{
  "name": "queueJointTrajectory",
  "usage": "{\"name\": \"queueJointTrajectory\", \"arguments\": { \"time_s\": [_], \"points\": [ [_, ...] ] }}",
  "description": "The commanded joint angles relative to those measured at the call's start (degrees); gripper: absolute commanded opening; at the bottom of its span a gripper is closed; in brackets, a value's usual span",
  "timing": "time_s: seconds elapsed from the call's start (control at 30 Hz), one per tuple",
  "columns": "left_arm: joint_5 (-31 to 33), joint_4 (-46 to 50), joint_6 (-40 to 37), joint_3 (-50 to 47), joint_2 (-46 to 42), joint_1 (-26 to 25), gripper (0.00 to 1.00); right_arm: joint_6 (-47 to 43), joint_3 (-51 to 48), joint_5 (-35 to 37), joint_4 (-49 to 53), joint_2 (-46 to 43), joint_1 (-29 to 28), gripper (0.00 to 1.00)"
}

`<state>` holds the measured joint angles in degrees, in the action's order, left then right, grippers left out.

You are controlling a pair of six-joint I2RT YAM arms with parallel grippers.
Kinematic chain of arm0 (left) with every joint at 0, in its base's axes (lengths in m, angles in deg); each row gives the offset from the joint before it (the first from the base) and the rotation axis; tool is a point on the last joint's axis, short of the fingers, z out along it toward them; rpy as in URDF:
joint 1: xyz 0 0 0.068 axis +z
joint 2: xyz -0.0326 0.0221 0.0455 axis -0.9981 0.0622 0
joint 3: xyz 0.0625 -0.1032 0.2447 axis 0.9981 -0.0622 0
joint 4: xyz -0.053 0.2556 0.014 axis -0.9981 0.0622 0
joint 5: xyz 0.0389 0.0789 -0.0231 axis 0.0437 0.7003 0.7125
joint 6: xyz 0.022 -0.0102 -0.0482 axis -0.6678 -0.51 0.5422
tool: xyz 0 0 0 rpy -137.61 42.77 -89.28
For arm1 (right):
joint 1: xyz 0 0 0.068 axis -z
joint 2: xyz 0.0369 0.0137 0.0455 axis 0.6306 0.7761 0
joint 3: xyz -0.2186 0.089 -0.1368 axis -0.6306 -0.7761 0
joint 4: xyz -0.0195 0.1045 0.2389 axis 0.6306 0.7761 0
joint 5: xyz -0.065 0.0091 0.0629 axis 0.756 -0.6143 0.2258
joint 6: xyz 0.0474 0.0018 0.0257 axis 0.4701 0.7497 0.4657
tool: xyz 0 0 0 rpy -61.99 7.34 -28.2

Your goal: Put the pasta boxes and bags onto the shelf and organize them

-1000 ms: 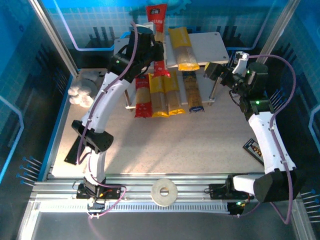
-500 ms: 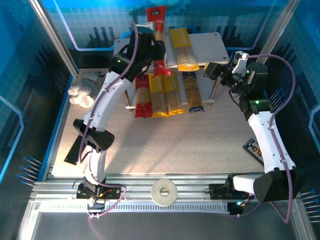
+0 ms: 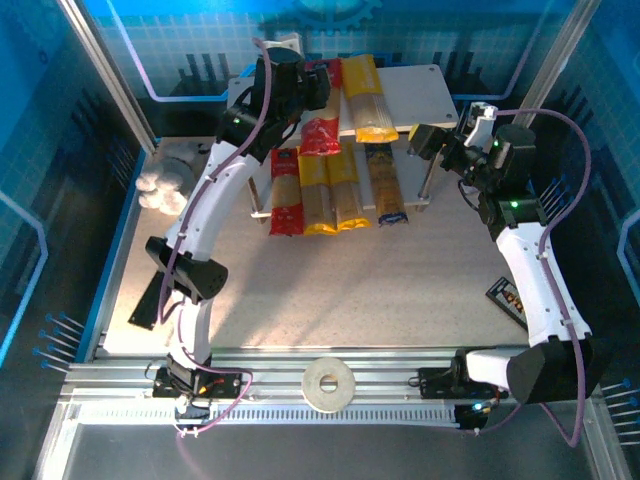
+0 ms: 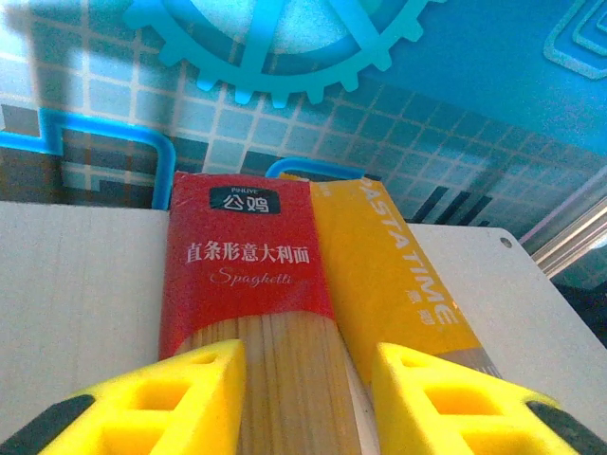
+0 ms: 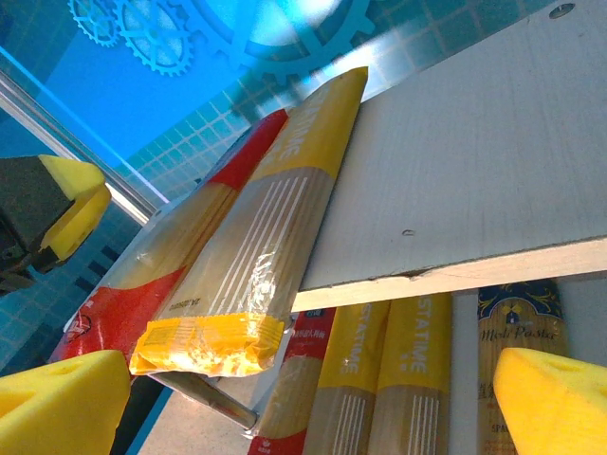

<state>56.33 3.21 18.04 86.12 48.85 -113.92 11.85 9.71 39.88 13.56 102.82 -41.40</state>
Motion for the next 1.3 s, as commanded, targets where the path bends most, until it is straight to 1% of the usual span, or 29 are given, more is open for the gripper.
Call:
{"name": "queueJointTrajectory", "arguments": {
  "time_s": [0.0, 0.1, 0.17, 0.2, 0.23, 0.3, 0.33, 0.4, 0.47, 0.57, 0.67, 0.8, 1.0, 1.27],
  "points": [
    [1.52, -3.46, -0.43, -2.96, -3.98, 0.25, 0.41, -0.57, 0.91, -0.76, -0.77, -0.39, -0.92, 1.00],
    [3.89, -2.50, -2.39, -5.90, -6.86, 0.28, 0.39, -1.14, 0.95, -0.77, -0.15, -0.79, -0.86, 1.00],
    [5.67, -1.75, -4.04, -9.90, -9.84, 0.15, 0.36, -1.28, 0.71, -0.48, -0.07, -1.16, -0.87, 1.00],
    [6.28, -1.71, -4.85, -13.07, -11.97, 0.08, 0.33, -1.32, 0.52, -0.33, -0.19, -1.37, -0.86, 1.00],
    [7.07, -2.08, -5.95, -16.60, -14.22, -0.26, 0.28, -1.36, 0.36, -0.32, -0.25, -1.42, -0.86, 1.00],
    [10.07, -3.14, -7.59, -23.37, -18.80, -1.46, 0.19, -1.28, 0.12, -0.56, -0.35, -1.50, -0.86, 1.00],
    [11.44, -4.41, -8.49, -26.99, -21.36, -2.13, 0.16, -1.11, -0.05, -0.59, -0.50, -1.55, -0.84, 1.00],
    [11.81, -6.81, -9.42, -33.10, -25.67, -3.11, 0.15, -0.85, -0.36, -0.84, -0.66, -1.51, -0.95, 0.99],
    [10.68, -6.72, -9.28, -36.68, -28.76, -3.52, 0.13, -0.75, -0.61, -1.02, -0.57, -1.65, -0.97, 1.00],
    [9.83, -1.82, -8.63, -38.63, -30.29, -4.38, 0.09, -0.67, -1.39, -0.52, -0.59, -2.63, -1.04, 1.00],
    [8.29, 0.23, -7.45, -40.90, -30.49, -5.00, 0.08, -0.25, -2.04, -0.15, -0.95, -3.40, -1.14, 1.00],
    [7.73, 0.19, -6.79, -42.70, -29.51, -5.03, 0.09, -0.05, -1.95, -0.23, -0.59, -3.94, -1.54, 1.00],
    [7.37, -0.42, -6.73, -42.14, -26.84, -4.69, 0.09, -0.66, -1.86, 0.47, 0.27, -5.06, -1.87, 1.00],
    [5.11, -1.54, -5.86, -41.53, -25.05, -4.06, 0.10, -0.75, -2.21, 0.73, 0.47, -5.62, -1.85, 1.00]
  ]
}}
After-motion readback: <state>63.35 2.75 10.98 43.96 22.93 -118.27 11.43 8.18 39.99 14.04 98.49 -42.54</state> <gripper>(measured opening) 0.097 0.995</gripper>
